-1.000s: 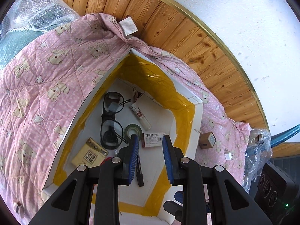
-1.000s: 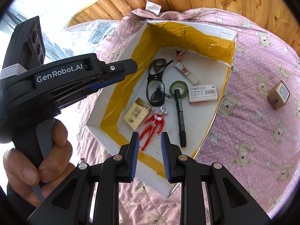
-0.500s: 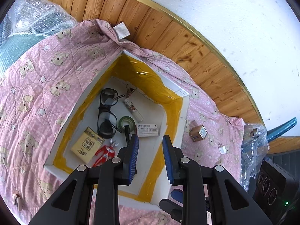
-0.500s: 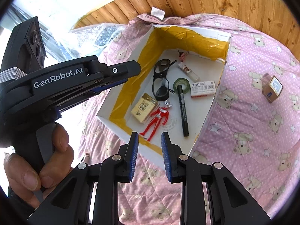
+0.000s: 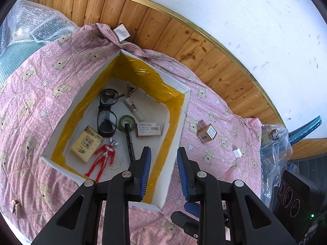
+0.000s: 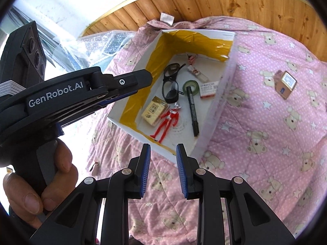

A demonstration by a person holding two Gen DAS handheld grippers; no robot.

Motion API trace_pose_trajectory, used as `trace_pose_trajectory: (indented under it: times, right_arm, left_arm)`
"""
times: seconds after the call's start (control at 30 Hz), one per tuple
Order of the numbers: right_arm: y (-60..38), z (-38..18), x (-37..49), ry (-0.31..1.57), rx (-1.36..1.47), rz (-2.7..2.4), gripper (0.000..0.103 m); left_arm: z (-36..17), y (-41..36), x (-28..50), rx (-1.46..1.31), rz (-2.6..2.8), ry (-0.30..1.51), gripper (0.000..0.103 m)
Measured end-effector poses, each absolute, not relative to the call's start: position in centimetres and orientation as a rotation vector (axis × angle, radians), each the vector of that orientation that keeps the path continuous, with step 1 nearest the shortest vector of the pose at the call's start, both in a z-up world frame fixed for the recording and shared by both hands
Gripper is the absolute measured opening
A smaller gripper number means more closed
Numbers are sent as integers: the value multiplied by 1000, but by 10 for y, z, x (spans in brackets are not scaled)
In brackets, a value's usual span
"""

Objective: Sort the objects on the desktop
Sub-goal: 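Withdraw both grippers from the white box toward the tin and charger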

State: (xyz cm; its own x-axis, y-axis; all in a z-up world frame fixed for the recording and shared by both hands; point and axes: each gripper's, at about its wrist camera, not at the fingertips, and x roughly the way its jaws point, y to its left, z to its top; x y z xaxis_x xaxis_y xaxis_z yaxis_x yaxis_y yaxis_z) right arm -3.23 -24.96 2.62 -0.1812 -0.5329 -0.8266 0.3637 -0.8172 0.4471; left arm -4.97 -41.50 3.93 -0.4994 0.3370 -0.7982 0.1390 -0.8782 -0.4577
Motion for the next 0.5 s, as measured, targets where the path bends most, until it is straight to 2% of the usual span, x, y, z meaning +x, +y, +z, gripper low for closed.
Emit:
trace_pose_trajectory:
  times: [0.5]
  right_arm:
    - [-160, 20, -19, -332, 1528, -2107, 28]
  left_arm:
    - [41, -325, -44, -1544, 2457, -579, 28]
